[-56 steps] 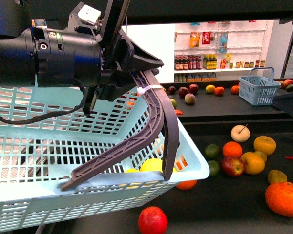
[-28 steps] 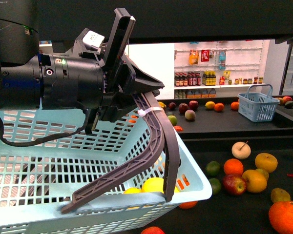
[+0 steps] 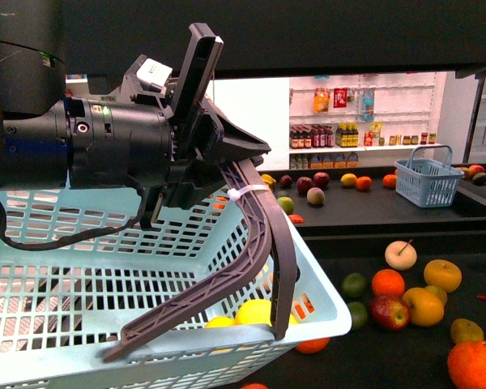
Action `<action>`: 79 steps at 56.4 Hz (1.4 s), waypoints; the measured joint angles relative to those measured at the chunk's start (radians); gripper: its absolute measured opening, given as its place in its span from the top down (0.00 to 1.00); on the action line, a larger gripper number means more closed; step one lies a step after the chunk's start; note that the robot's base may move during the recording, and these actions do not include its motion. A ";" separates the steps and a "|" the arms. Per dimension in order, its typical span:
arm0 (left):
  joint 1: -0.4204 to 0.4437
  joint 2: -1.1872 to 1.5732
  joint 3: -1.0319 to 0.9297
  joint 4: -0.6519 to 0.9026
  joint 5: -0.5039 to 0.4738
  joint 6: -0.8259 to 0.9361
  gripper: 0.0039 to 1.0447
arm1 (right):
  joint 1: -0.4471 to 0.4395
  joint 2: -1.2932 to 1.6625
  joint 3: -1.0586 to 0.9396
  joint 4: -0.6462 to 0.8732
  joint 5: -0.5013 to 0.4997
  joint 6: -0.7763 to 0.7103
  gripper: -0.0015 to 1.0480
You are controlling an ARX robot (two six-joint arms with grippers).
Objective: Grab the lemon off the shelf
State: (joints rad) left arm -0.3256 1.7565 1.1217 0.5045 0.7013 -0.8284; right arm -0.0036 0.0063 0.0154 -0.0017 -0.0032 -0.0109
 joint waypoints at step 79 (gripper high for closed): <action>0.382 0.111 0.048 0.411 -0.511 -0.504 0.91 | 0.000 -0.002 0.000 0.000 0.000 0.002 0.07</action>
State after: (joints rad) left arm 0.0563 1.8675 1.1702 0.9154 0.1905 -1.3327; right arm -0.0036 0.0048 0.0154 -0.0017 -0.0032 -0.0086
